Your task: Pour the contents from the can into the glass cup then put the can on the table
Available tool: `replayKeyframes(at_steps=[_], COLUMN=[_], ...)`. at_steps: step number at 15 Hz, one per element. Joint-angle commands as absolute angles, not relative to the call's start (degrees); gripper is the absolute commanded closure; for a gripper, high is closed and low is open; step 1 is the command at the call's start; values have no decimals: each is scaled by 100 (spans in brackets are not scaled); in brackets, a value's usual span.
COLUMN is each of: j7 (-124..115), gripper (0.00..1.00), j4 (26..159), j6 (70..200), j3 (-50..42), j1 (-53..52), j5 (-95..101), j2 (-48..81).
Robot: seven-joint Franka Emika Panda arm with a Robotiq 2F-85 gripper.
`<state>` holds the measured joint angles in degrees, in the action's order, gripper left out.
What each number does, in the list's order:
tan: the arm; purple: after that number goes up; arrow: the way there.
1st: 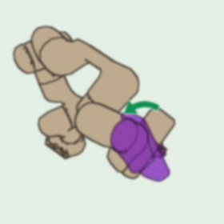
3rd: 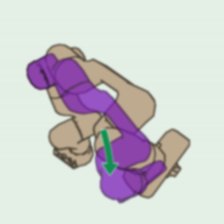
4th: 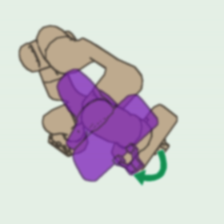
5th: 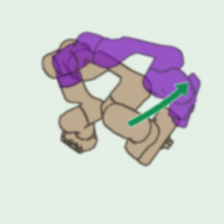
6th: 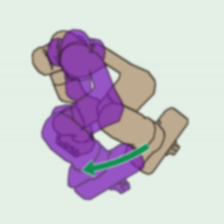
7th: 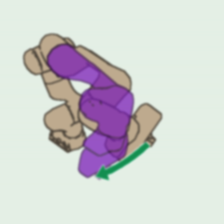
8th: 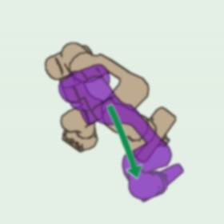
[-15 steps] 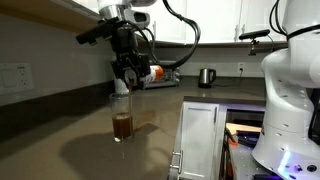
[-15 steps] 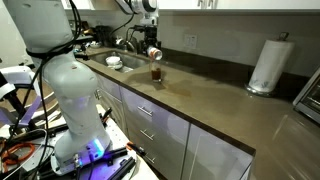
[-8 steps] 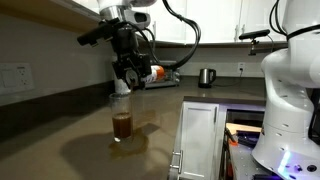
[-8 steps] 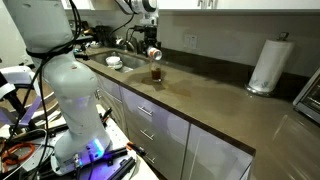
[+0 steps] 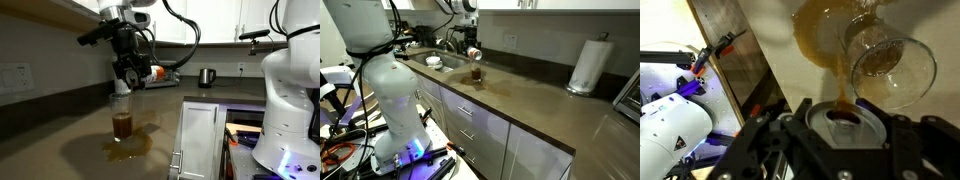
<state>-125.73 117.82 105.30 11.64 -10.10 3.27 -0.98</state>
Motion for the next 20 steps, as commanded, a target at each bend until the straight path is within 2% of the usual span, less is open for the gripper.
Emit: replayKeyframes(at_steps=[1,6,7,15,16,20], j7=[-12508,-12156,-12390,-12287,-12287,-12262], gripper=[75,75,50,50,75,75], j4=[11765,11783,11768,11768,11768,11487], j6=[10510,10613,10542,10568,10568,10453], j3=[1096,880,933,870,870,870], j1=[-987,-873,-950,-900,-900,-904], j5=[375,357,326,326,326,416], j2=[-127,-173,-101,-104,-104,89])
